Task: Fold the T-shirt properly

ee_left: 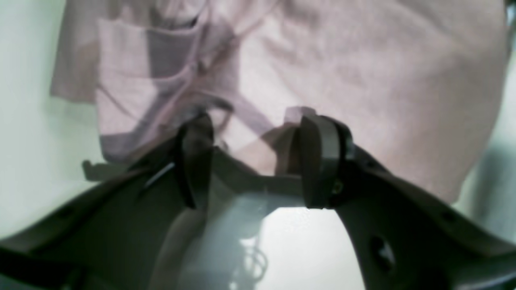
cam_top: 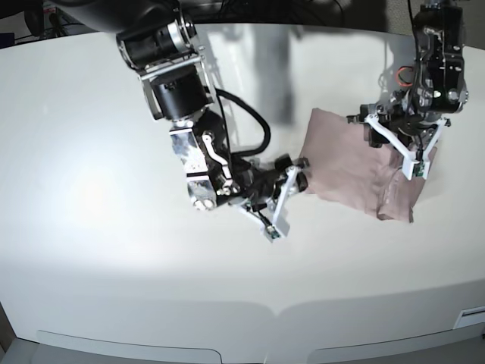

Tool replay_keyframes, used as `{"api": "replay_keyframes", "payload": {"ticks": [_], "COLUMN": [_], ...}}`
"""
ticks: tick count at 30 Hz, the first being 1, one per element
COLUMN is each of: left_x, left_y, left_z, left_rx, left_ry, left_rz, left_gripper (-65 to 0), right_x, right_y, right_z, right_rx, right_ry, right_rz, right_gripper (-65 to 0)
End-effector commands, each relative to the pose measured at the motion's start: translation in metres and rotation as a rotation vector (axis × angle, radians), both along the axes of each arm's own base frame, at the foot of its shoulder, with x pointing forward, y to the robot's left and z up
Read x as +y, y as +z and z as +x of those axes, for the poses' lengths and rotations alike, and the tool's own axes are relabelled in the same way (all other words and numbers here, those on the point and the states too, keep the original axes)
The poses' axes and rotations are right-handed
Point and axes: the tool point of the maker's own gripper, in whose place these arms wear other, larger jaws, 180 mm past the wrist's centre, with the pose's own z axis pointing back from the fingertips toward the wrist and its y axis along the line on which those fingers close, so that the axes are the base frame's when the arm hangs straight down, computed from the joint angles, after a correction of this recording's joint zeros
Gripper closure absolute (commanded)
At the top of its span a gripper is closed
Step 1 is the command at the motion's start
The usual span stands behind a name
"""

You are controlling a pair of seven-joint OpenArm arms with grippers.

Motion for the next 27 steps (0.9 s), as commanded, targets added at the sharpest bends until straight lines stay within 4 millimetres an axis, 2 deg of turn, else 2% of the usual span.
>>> {"api": "replay_keyframes", "payload": {"ticks": [1, 6, 11, 18, 27], "left_x": [0.003, 0.004, 0.022, 0.034, 0.071], "left_y": [0.009, 0.002, -0.007, -0.007, 0.03], "left_z": [0.01, 0.012, 0.019, 0.033, 0.067], "left_rx": [-0.051, -0.045, -0.026, -0.037, -0.148], "left_ry": [-0.008, -0.02, -0.012, -0.04, -0.056], "left_rz": [0.008, 0.01, 0.103, 0.141, 0.26], "left_gripper": [-33.5, -33.5, -33.5, -33.5, -33.5], "right_x": [0.006, 0.014, 0.027, 0.036, 0.054], "right_y": [0.011, -0.003, -0.01, -0.021, -0.016], "right_z": [0.009, -0.019, -0.049, -0.081, -0.111], "right_rx": [-0.032, 0.009, 0.061, 0.109, 0.178], "right_ry": [0.026, 0.161, 0.262, 0.354, 0.438], "right_rz": [-0.009, -0.088, -0.112, -0.138, -0.081], "right_gripper": [-24.1, -24.1, -24.1, -24.1, -24.1]}}
